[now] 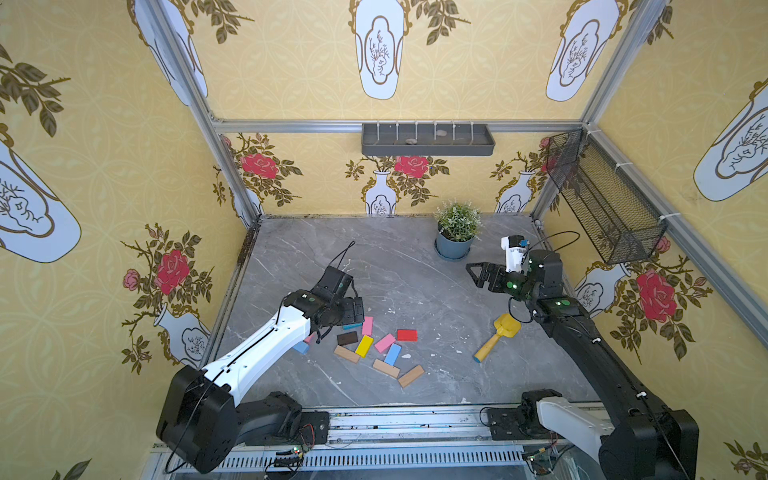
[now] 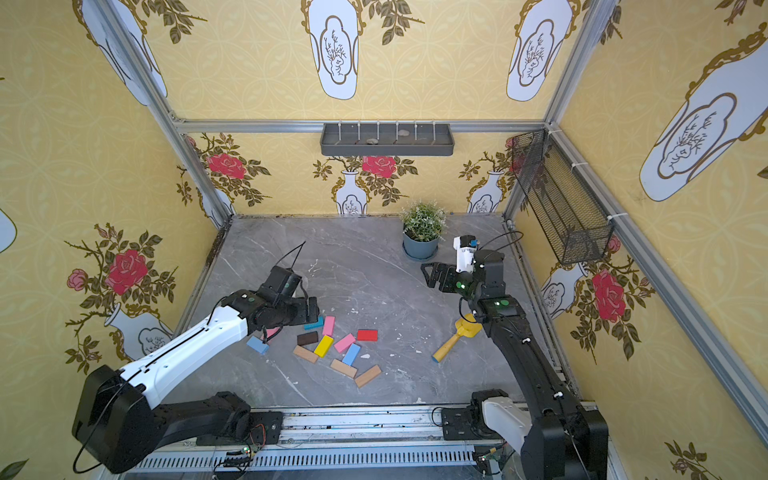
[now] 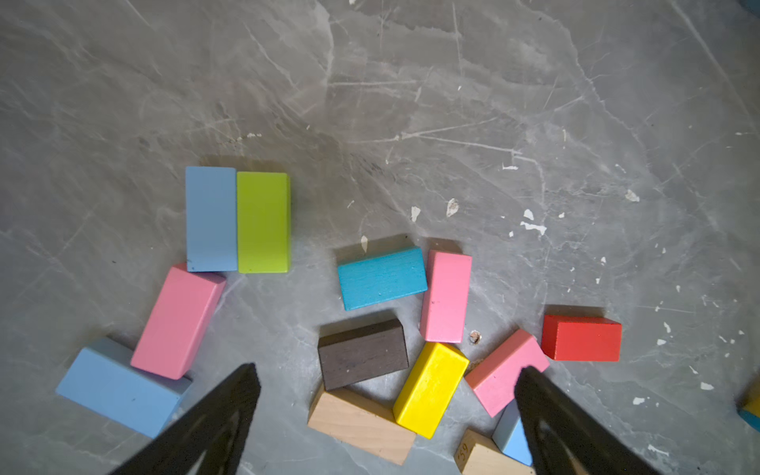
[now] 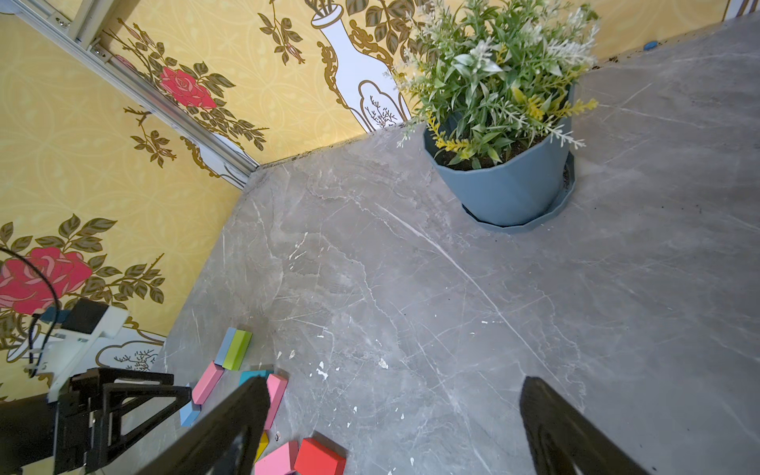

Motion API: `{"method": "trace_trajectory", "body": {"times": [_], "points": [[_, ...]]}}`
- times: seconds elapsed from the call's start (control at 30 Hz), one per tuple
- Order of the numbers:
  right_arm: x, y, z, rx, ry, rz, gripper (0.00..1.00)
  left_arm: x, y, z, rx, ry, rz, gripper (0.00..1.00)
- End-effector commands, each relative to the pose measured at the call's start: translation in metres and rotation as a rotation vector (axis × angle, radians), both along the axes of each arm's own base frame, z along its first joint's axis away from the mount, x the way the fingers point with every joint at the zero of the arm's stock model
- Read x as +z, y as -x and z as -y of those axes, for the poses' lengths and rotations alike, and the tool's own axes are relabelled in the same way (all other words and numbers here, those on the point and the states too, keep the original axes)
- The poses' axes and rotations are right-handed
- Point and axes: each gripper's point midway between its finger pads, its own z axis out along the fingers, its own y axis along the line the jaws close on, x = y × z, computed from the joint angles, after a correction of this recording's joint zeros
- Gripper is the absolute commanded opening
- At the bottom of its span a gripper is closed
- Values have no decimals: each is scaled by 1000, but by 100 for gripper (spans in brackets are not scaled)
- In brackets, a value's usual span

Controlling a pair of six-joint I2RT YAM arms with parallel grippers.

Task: Assemble the number 8 with building blocks
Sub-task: Pick up the building block from the center of the board.

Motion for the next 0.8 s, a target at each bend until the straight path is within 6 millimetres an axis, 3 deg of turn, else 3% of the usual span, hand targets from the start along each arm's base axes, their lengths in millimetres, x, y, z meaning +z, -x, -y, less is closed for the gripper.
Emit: {"method": "trace_trajectory", "body": {"times": [0.0,0.3,0.77], "points": [[2,2,-2,21,6,10,98,-10,-6,5,13,-20,-35,100],[-2,3,-3,28,10,0,98,-40,-16,17,12,-65,-98,95],[-9,3,-5,35,12,-17,98,-71,-16,13,51,-95,-141,86]]}}
